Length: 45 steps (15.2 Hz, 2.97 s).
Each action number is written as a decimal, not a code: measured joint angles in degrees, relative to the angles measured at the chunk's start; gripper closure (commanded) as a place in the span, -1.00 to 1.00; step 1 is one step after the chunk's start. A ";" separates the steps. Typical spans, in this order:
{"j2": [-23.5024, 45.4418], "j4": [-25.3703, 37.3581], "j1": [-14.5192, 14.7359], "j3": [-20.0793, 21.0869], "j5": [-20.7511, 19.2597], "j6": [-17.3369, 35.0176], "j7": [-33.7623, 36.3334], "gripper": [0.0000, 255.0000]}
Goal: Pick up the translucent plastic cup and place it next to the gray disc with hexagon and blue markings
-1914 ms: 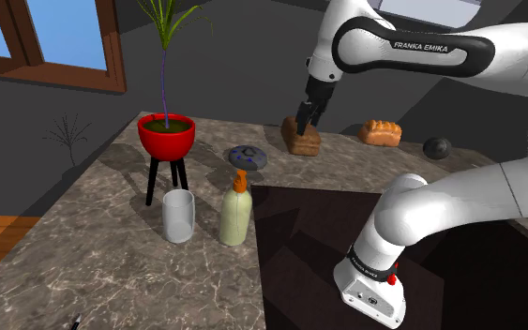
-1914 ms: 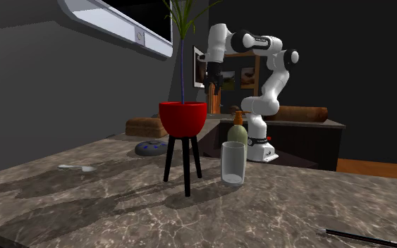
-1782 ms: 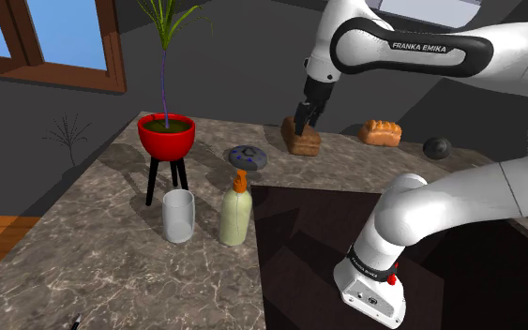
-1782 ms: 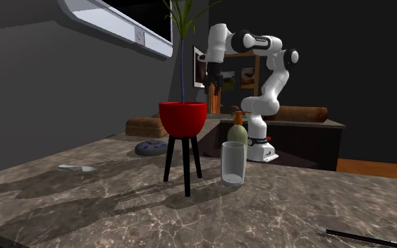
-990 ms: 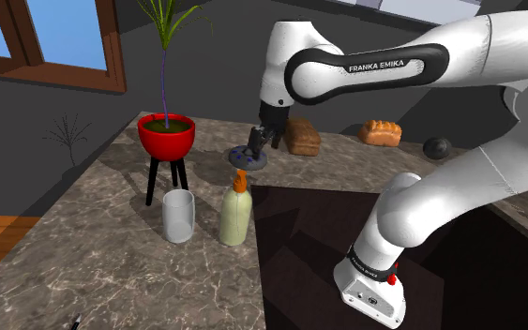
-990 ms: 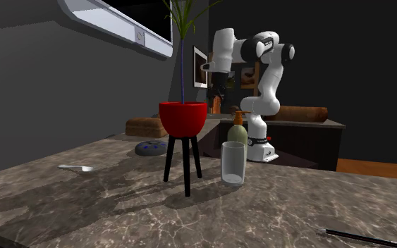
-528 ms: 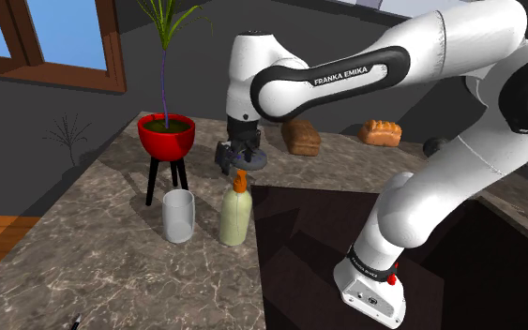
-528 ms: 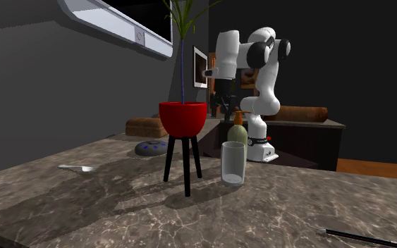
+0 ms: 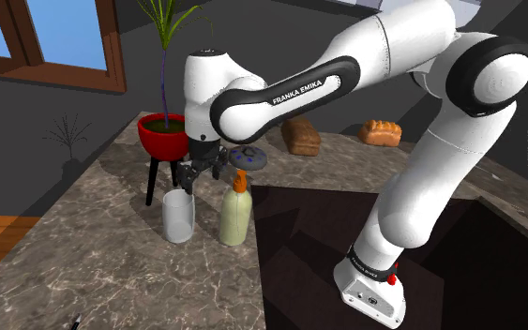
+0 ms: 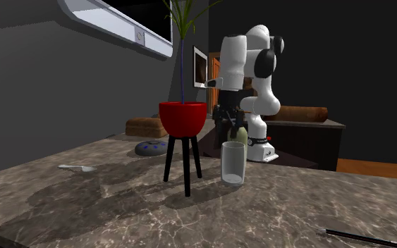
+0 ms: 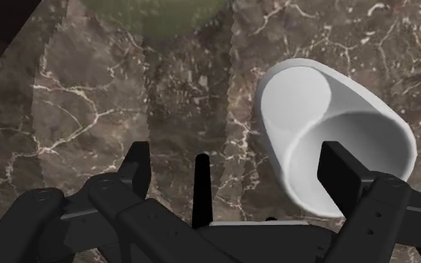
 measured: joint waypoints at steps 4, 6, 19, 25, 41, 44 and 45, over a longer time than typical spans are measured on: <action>5.86 3.92 1.06 1.43 -2.67 1.27 4.20 -1.00; 7.18 3.50 1.14 1.43 -3.44 2.83 4.89 -1.00; 9.08 2.17 1.21 1.29 -4.73 6.05 5.82 1.00; 9.11 2.14 1.21 1.26 -4.79 6.06 5.89 1.00; 4.29 7.14 0.85 1.33 -1.62 -3.29 3.09 1.00; 3.51 8.70 0.84 1.31 -1.15 -5.55 2.69 1.00; 3.15 9.11 0.83 1.29 -0.96 -6.28 2.53 1.00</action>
